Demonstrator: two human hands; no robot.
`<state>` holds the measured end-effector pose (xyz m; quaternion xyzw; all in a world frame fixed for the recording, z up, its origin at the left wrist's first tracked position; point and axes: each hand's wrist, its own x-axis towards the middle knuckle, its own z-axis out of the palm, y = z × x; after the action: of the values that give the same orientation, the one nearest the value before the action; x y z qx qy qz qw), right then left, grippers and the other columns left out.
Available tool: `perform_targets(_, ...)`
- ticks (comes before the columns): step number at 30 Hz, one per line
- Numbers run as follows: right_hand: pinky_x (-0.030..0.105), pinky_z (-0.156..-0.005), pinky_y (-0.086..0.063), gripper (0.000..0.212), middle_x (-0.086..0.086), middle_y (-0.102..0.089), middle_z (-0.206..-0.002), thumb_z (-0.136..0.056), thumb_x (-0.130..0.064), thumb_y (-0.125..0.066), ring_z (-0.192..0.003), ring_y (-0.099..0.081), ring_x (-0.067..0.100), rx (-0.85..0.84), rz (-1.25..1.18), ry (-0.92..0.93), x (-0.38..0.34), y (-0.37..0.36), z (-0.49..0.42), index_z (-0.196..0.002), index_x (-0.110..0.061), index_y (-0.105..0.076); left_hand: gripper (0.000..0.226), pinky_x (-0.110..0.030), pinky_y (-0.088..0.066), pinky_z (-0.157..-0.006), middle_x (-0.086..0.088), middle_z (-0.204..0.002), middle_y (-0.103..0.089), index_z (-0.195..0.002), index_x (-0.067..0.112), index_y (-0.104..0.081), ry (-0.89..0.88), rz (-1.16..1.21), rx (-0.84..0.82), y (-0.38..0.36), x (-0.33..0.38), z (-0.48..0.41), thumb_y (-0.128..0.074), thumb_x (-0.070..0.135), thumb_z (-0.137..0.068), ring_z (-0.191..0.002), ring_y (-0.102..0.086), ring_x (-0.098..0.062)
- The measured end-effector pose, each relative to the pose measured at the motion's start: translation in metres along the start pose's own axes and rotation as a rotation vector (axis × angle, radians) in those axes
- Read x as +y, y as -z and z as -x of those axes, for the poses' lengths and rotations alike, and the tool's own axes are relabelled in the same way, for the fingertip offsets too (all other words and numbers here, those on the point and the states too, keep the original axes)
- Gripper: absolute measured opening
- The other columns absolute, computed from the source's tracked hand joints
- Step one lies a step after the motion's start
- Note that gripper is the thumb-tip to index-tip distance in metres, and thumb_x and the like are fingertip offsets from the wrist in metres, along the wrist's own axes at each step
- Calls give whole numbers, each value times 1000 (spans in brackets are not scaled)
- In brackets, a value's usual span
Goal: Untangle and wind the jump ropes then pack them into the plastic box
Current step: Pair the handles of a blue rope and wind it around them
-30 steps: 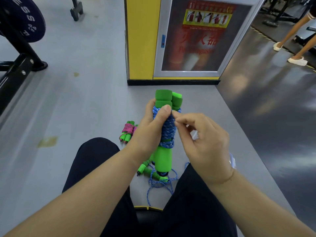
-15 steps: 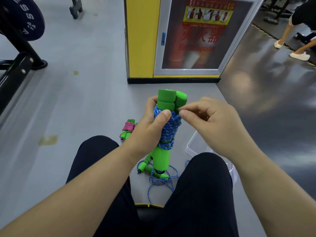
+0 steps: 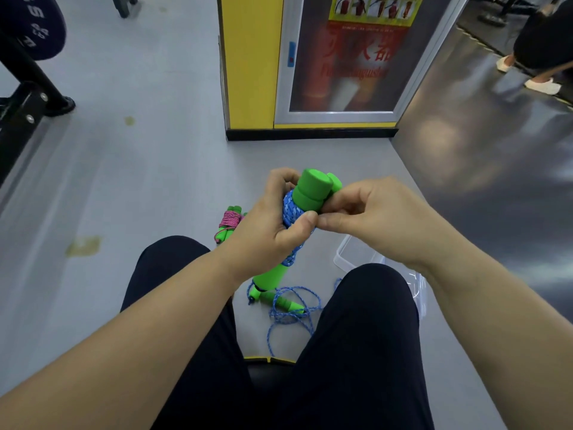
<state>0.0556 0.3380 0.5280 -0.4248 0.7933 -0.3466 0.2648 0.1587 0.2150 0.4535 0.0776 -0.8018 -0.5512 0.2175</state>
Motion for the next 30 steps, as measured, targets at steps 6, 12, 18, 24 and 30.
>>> perform_targets(6,2,-49,-35,4,-20,-58,-51,-82,-18,-68,-51,-53,-6,3,-227,-45,5,-5,-1,-85,-15,-71,34,-54,-48,-76,-9,-104,-55,-105,37,-31,31,-40,20,0,3,-1,-41,55,-78,-91,-59,-33)
perform_targets(12,15,-49,-37,10,-11,-51,-52,-85,-17,-65,-50,-42,1,220,-226,37,9,-13,-2,-75,-18,-63,37,-46,-50,-76,8,-88,-57,-100,40,-34,141,-42,66,-2,11,-7,-36,65,-73,-83,-60,-20)
perform_targets(18,11,-57,-34,7,-11,-44,-61,-77,-22,-59,-61,-44,5,368,267,342,5,-7,6,-73,-17,-61,58,-29,-53,-80,19,-91,-64,-113,35,-41,223,-13,-166,8,16,-9,-70,59,-68,-84,-64,-6)
perform_targets(24,24,-46,-32,15,-12,-44,-74,-81,-25,-50,-66,-37,8,333,681,505,8,-2,6,-78,-16,-61,55,-35,-51,-89,11,-99,-64,-122,34,-44,423,-280,-410,15,28,-16,-70,44,-74,-92,-63,-9)
perform_targets(30,8,-65,-34,8,-13,-48,-72,-87,-19,-58,-72,-47,-1,186,367,362,12,10,-19,-88,-18,-66,43,-35,-57,-69,-5,-89,-67,-112,23,-53,584,52,-341,18,29,-26,-75,30,-75,-68,-65,-19)
